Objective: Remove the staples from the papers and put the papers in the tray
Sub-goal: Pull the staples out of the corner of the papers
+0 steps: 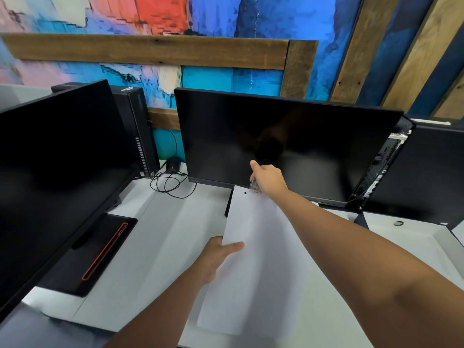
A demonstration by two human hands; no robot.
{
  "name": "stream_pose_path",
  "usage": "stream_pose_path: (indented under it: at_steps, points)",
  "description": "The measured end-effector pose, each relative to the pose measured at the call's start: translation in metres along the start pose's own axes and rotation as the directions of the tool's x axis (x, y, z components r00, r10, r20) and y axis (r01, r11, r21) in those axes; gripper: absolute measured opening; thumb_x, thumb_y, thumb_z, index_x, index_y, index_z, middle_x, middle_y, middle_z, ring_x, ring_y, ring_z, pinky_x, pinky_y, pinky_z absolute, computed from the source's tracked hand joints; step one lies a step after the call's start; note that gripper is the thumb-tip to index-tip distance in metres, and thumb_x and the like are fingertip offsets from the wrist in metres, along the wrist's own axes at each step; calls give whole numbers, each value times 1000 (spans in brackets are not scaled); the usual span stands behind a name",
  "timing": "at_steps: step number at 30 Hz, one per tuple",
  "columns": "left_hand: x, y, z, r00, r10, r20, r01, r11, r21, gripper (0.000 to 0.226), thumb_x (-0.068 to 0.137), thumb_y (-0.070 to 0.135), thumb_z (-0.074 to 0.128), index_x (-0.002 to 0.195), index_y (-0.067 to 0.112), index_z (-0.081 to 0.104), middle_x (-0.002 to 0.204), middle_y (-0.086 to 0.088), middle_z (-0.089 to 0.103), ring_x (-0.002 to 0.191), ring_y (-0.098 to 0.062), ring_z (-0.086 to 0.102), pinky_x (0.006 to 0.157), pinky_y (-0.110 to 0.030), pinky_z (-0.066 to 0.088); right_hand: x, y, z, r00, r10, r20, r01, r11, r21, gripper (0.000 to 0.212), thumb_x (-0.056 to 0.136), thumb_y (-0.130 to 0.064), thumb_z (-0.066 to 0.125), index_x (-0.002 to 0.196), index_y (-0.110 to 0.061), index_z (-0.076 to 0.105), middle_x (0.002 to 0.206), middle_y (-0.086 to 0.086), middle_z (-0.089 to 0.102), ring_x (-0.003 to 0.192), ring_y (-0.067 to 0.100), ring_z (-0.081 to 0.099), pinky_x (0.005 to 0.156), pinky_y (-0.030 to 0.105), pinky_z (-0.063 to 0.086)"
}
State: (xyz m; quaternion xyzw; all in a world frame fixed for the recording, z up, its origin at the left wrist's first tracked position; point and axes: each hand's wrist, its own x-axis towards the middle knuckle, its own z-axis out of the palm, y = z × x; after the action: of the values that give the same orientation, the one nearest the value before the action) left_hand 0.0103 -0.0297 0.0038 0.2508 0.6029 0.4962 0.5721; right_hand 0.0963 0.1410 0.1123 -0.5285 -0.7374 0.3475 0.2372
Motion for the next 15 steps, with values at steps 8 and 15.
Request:
stream_pose_path:
  at_steps: [8, 15]
  points:
    - [-3, 2, 2, 1000, -7, -29, 7, 1000, 3, 26, 82, 14, 73, 106, 5, 71, 105, -12, 73, 97, -27, 69, 78, -30, 55, -3, 11, -18, 1000, -9, 4, 10, 1000, -16, 56, 99, -43, 31, 88, -4, 69, 87, 9, 60, 83, 26, 58, 78, 31, 44]
    - [-7, 5, 3, 1000, 14, -26, -15, 999, -33, 22, 83, 10, 71, 105, 7, 71, 101, -8, 74, 91, -21, 71, 72, -27, 55, -8, 22, -27, 998, -63, -8, 62, 994, -89, 55, 99, -46, 29, 95, -5, 65, 94, 13, 63, 90, 30, 59, 85, 39, 49]
